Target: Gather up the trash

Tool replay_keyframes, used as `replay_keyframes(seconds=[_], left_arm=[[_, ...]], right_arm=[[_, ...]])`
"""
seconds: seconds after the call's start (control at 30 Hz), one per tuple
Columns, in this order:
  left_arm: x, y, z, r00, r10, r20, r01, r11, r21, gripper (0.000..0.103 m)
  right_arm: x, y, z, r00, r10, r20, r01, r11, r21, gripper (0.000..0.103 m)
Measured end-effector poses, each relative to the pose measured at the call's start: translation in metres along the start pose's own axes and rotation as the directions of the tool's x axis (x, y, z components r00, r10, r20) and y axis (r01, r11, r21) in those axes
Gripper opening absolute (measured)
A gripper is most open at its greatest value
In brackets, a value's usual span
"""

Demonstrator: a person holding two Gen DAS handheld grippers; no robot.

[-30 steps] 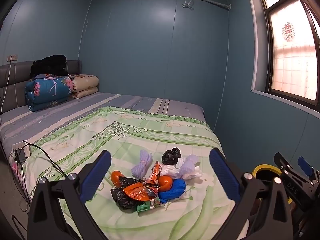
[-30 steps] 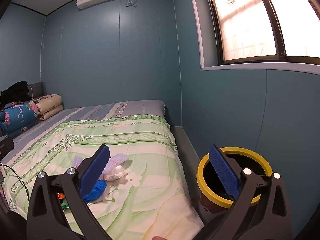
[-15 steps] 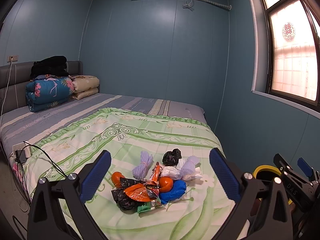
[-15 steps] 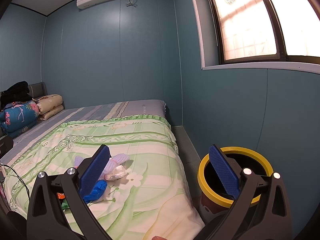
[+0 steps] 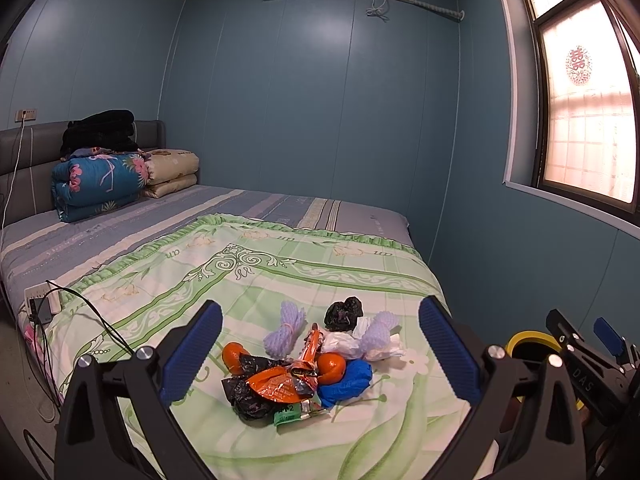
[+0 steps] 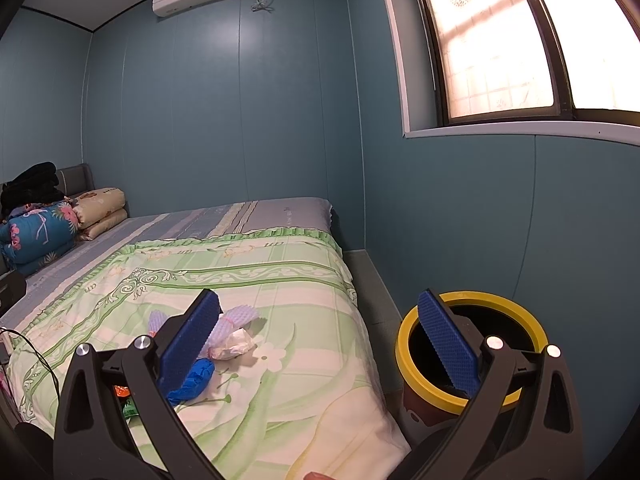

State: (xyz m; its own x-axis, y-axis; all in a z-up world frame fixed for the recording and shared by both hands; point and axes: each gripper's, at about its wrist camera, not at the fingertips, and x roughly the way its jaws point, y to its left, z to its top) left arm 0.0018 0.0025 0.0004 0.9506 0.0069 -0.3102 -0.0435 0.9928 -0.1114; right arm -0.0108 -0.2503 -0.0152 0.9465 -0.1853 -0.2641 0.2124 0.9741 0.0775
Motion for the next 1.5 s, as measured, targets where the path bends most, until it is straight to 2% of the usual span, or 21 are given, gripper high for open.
replay_keyframes(seconds=[1.5], left_arm=[[0.0021, 0.0045, -0.0039, 1.000, 0.001, -0.013, -0.002, 1.000, -0.023, 0.095]], right_arm=[[-0.0001, 0.0020, -0.0037, 1.000, -0.004, -0.005, 0.004, 1.000, 0.007, 0.095]])
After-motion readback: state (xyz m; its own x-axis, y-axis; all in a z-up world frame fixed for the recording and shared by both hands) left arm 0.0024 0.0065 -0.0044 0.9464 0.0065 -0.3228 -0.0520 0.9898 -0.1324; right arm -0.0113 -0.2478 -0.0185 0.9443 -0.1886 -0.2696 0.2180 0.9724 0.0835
